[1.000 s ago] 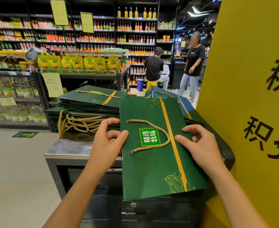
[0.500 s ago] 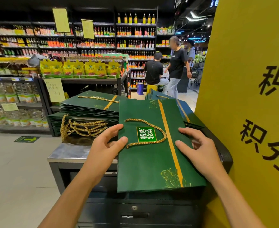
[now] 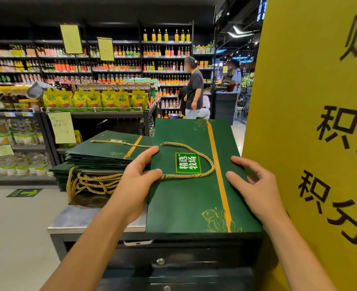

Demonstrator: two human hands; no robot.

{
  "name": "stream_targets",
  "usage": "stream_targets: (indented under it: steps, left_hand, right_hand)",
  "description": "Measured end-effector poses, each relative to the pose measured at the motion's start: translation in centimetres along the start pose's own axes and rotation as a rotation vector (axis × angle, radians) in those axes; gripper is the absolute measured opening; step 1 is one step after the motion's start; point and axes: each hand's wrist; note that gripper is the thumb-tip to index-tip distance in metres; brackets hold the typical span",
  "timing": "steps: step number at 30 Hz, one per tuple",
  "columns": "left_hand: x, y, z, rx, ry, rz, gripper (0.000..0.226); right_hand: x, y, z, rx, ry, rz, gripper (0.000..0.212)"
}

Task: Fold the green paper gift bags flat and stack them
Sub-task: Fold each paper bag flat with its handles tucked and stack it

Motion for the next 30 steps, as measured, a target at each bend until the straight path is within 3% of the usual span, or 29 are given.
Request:
stream_targets:
  steps: [3, 13, 18, 25, 30]
  left_hand:
    - [0.9, -0.7, -2.3, -0.022, -0.008, 0.009, 0.045]
    - [0.7, -3.4, -10.8, -0.058, -0.013, -0.131, 0.047]
    - [-0.1, -5.0, -15.1, -0.088, -0.034, -0.251, 0.047]
    - [-4.0, -6.5, -19.7, -0.055, 0.080, -0.278, 0.029]
    - [-7.1, -6.4, -19.6, -0.159, 0.001, -0.504, 0.041]
  right_hand:
    - [-1.3, 0.5, -1.9, 0.004, -0.037, -0.023, 0.036]
    - [-3.0, 0.7, -10.1, 0.036, -0.132, 0.059, 0.032]
    - [-3.2, 0.5, -14.3, 0.106, -0.137, 0.260, 0.036]
    - [-2.0, -0.6, -17.5, 0.191, -0.098, 0.567, 0.032]
    - [0.6, -1.6, -18.1, 0.192, -0.091, 0.736, 0.030]
Point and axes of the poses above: each hand's wrist, its own z-axis away from the middle knuckle, its own y-axis out of the back of the hand, x = y × z, and after that the axes turned 15 degrees about -y, right-handed
